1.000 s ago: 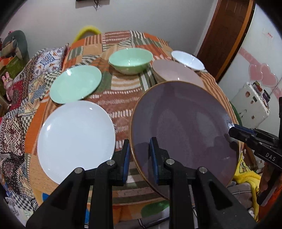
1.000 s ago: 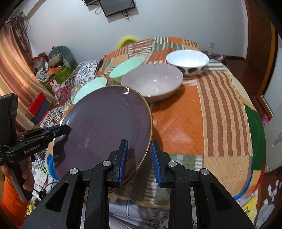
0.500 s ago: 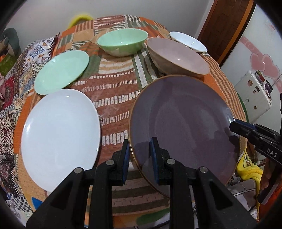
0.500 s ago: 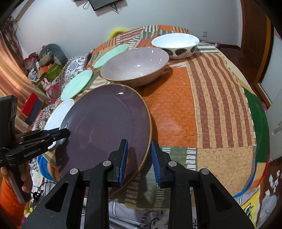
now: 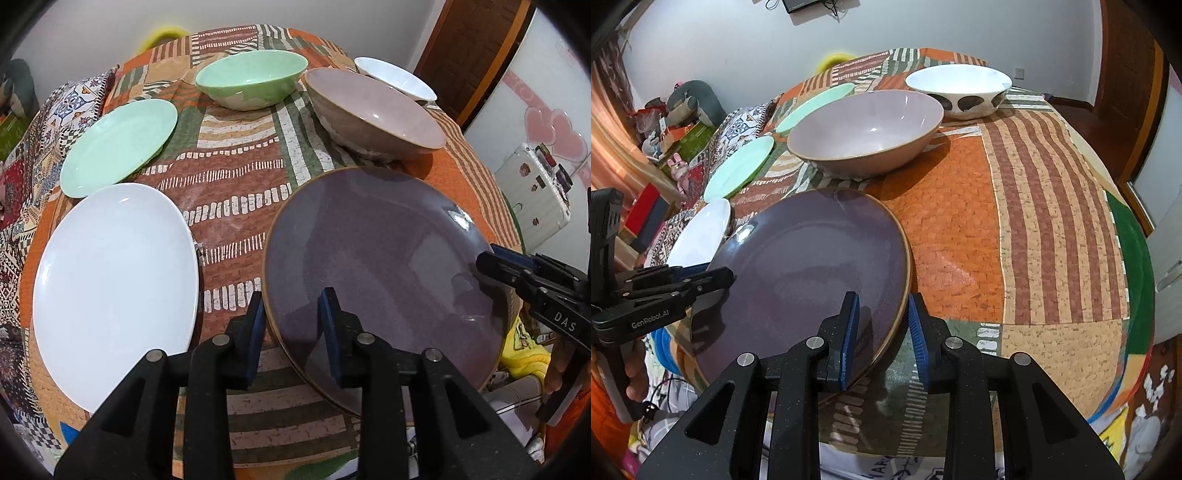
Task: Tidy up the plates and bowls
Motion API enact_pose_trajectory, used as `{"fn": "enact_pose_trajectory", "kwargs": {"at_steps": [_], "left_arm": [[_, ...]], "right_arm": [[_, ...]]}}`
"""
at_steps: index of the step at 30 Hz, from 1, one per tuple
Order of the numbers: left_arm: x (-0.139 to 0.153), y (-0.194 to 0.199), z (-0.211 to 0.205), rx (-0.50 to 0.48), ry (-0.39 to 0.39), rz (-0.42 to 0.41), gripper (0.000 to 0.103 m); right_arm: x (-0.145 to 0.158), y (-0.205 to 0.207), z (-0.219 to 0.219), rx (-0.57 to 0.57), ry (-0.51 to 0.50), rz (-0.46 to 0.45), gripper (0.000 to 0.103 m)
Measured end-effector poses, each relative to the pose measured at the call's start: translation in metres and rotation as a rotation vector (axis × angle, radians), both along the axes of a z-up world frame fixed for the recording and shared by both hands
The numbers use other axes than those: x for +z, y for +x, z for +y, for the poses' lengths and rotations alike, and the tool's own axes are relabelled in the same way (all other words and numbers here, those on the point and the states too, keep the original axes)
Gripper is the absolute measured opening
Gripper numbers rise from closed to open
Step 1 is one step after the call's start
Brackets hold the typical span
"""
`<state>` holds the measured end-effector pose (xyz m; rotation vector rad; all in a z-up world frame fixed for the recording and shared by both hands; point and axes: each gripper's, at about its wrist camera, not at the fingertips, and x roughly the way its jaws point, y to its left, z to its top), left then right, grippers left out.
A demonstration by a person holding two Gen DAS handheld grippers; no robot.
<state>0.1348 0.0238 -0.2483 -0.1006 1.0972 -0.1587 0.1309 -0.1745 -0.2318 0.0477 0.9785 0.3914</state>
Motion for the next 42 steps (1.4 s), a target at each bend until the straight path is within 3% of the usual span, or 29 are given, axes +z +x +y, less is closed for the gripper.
{"fn": "enact_pose_trajectory", "kwargs": {"at_steps": [4, 7, 14, 17, 21, 29, 33, 37, 42], "left_arm": [[0.0, 0.001, 0.004, 0.008, -0.022, 0.015, 0.029], [0.004, -0.002, 0.001, -0.003, 0.042, -0.004, 0.029], [0.032, -0.016, 0.004, -0.003, 0.088, -0.079, 0.031], [0.051, -0.023, 0.016, 0.037, 0.067, -0.128, 0.04], [0.078, -0.035, 0.036, 0.106, 0.077, -0.211, 0.045], [0.119, -0.057, 0.083, 0.233, 0.12, -0.335, 0.059], [0.12, -0.066, 0.104, 0.276, 0.136, -0.333, 0.061], [0.11, -0.073, 0.131, 0.329, 0.148, -0.308, 0.062], [0.087, -0.081, 0.167, 0.405, 0.145, -0.266, 0.068]], "right_arm": [[0.001, 0.001, -0.002, -0.002, 0.014, 0.011, 0.027], [0.004, -0.001, -0.002, 0.002, 0.018, 0.011, 0.029], [0.032, -0.008, -0.006, -0.008, 0.017, -0.066, 0.037], [0.05, -0.01, -0.002, 0.008, 0.025, -0.118, 0.038], [0.07, -0.013, 0.01, 0.039, 0.042, -0.185, 0.05], [0.102, -0.011, 0.056, 0.135, 0.092, -0.299, 0.05], [0.112, -0.011, 0.083, 0.199, 0.094, -0.332, 0.051], [0.111, -0.008, 0.111, 0.249, 0.1, -0.347, 0.061], [0.097, 0.001, 0.143, 0.297, 0.092, -0.304, 0.062]]}}
